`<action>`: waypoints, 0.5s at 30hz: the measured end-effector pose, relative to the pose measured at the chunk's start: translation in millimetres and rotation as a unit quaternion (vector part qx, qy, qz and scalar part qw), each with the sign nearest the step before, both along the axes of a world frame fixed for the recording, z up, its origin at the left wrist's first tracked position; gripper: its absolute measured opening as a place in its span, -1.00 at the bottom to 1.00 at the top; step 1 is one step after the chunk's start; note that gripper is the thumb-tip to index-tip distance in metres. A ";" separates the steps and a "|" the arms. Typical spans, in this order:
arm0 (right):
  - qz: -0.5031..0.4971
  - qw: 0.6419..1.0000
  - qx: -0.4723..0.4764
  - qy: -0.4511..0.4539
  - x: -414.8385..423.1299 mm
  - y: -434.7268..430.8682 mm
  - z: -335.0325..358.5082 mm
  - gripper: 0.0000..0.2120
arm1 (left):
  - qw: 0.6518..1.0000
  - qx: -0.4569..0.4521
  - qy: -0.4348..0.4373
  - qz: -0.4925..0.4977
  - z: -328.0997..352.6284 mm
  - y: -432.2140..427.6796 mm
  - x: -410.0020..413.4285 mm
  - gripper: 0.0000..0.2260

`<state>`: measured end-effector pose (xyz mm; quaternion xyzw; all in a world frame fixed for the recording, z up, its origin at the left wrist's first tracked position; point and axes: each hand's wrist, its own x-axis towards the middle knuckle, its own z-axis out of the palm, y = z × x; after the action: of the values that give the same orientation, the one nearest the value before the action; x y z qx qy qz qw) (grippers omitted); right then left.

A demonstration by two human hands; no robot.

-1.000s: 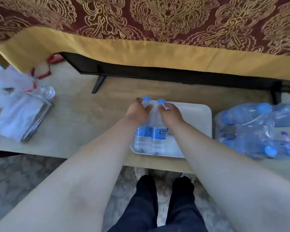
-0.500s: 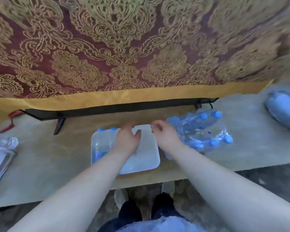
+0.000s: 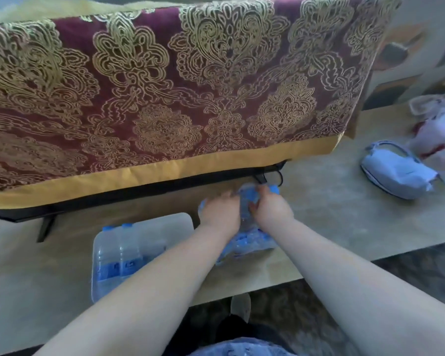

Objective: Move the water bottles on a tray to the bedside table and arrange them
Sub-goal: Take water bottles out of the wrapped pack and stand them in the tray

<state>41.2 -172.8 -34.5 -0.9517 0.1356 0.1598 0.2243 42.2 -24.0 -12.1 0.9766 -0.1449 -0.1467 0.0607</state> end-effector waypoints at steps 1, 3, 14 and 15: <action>0.002 1.000 -0.010 0.006 2.7 -0.8 -4.6 -0.54 | 1.000 0.022 -0.007 -0.008 -3.0 -1.5 2.8 -0.55; 0.007 1.000 -0.019 0.013 5.5 -2.1 -14.0 -0.51 | 0.997 0.035 -0.057 -0.043 -7.2 -0.8 5.7 -0.50; 0.035 0.999 -0.022 0.009 7.0 -9.6 -36.4 -0.44 | 0.970 0.161 -0.154 -0.094 -10.9 8.7 12.3 -0.48; 0.029 0.999 -0.020 0.004 6.9 -10.0 -36.1 -0.45 | 0.970 0.168 -0.144 -0.097 -9.9 7.9 14.6 -0.53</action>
<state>48.1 -182.8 -70.6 -0.9589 0.1117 0.1675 0.1997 56.8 -16.1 -22.0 0.9649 -0.2193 -0.0322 -0.1406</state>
